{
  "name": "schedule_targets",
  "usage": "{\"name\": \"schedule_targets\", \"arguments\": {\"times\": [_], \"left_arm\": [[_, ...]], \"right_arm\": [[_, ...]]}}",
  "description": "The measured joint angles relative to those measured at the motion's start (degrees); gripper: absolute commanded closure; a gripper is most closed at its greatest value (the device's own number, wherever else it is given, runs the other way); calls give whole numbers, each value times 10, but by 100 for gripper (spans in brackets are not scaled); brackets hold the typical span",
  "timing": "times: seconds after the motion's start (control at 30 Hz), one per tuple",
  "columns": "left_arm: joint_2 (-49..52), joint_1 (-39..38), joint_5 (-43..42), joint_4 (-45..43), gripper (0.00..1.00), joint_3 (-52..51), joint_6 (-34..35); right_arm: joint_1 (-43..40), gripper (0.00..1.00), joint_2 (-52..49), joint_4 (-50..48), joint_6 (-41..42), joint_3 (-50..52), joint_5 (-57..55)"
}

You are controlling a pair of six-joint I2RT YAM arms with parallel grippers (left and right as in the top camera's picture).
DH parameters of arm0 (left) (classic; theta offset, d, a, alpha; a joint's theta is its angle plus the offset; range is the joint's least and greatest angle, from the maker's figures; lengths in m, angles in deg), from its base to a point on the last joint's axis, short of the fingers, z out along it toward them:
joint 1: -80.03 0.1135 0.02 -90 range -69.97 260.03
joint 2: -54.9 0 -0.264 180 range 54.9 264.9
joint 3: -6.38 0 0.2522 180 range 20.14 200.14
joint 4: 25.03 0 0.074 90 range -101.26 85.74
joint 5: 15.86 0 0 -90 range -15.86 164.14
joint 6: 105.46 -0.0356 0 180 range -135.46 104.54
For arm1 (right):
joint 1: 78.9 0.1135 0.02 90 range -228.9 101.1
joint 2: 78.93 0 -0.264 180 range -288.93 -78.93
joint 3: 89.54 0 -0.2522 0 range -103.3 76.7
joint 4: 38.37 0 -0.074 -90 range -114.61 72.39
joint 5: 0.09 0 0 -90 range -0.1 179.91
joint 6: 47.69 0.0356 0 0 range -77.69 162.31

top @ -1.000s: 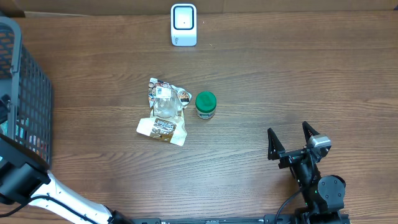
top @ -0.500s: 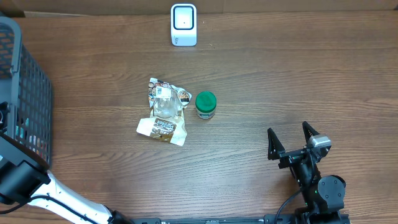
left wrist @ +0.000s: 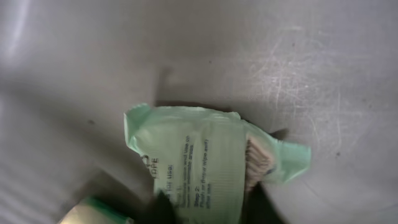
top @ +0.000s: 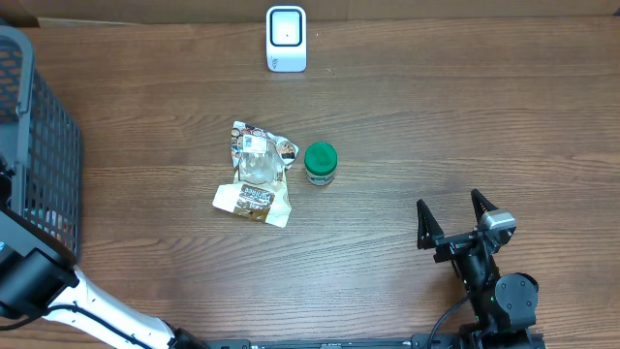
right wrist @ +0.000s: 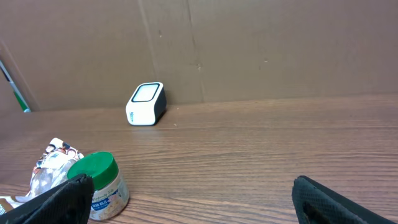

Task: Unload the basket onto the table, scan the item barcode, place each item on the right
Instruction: 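Lower the left gripper onto the teal tissue pack and grasp it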

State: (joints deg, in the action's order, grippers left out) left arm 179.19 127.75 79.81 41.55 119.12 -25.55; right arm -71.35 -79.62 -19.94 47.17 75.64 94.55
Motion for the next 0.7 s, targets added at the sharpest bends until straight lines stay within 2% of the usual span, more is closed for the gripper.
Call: {"name": "schedule_targets", "arguments": {"times": [0.2, 0.4, 0.57, 0.7], "left_arm": [[-2, 0, 1, 10, 96, 3, 0], [-2, 0, 1, 76, 96, 30, 3], [-5, 0, 1, 139, 96, 123, 29], [-25, -1, -7, 212, 96, 235, 94]], "right_arm": [[0, 0, 0, 0, 0, 0, 0], [0, 0, 0, 0, 0, 0, 0], [0, 0, 0, 0, 0, 0, 0], [0, 0, 0, 0, 0, 0, 0]]}}
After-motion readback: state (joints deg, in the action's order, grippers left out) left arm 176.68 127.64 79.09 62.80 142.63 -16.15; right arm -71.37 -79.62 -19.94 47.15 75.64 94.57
